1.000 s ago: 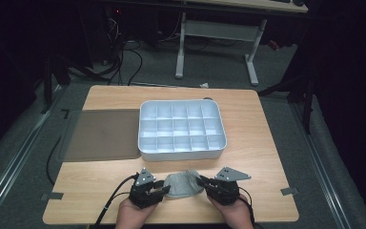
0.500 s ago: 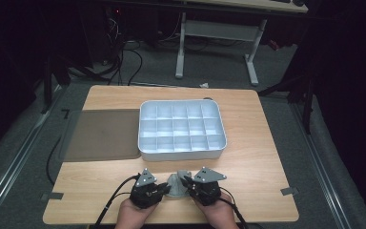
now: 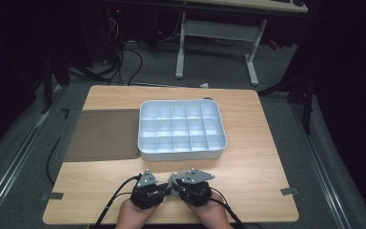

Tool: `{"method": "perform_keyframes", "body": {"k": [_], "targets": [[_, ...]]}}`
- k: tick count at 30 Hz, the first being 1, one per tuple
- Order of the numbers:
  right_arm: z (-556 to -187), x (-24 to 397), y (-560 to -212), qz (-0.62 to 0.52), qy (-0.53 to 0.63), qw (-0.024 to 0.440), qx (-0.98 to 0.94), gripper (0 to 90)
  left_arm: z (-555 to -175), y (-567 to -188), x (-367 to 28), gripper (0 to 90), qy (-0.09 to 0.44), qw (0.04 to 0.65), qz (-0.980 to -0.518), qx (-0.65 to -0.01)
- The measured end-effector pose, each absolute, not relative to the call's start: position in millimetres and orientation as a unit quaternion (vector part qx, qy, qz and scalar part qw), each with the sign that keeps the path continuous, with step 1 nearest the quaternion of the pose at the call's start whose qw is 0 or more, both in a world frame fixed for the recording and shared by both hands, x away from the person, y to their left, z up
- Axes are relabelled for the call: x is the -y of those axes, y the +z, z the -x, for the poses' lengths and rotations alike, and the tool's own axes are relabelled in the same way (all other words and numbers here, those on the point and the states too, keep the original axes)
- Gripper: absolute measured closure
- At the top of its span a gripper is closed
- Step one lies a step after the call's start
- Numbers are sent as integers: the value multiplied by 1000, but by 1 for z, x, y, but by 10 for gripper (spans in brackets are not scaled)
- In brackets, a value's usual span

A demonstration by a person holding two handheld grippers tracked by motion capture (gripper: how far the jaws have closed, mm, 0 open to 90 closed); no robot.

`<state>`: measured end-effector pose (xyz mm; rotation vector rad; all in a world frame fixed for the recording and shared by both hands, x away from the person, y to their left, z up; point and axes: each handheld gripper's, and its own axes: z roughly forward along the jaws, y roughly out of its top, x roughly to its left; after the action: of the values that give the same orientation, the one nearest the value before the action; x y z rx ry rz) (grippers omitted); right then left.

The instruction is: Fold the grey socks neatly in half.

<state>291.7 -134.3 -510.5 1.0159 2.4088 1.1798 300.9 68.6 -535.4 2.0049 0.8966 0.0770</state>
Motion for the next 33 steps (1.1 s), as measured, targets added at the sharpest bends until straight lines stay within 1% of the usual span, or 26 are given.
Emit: {"method": "perform_keyframes", "body": {"k": [3, 7, 11, 14, 15, 16, 18, 19, 20, 22, 24, 26, 33], "targets": [[-287, 141, -499, -352, 428, 143, -820, 678, -301, -536, -69, 730, 31, 454, -812, -366], [-278, 151, -491, -355, 439, 160, -810, 678, -302, -536, -69, 722, 29, 454, -811, -367], [-273, 152, -502, -358, 419, 154, -820, 681, -302, -536, -70, 705, 21, 458, -808, -370], [-274, 149, -512, -362, 403, 152, -827, 681, -303, -534, -74, 658, 4, 467, -801, -374], [-275, 148, -515, -364, 397, 154, -828, 683, -303, -534, -76, 630, 0, 470, -799, -376], [-276, 147, -517, -365, 395, 153, -829, 696, -302, -533, -77, 609, -3, 472, -798, -375], [-278, 146, -520, -366, 392, 151, -831, 765, -301, -533, -81, 600, -6, 472, -797, -378], [-278, 146, -521, -366, 391, 153, -831, 803, -301, -534, -83, 606, -10, 471, -796, -380], [-278, 146, -522, -366, 391, 152, -831, 835, -302, -534, -85, 651, -15, 469, -797, -380], [-278, 145, -522, -361, 390, 153, -833, 859, -303, -537, -84, 748, -21, 461, -801, -382], [-278, 144, -522, -359, 391, 152, -834, 863, -302, -536, -82, 794, -17, 456, -805, -379], [-279, 142, -520, -357, 394, 152, -834, 864, -302, -537, -81, 810, -15, 454, -807, -378], [-282, 134, -503, -336, 418, 162, -829, 864, -302, -537, -80, 813, -11, 452, -807, -381]]}}
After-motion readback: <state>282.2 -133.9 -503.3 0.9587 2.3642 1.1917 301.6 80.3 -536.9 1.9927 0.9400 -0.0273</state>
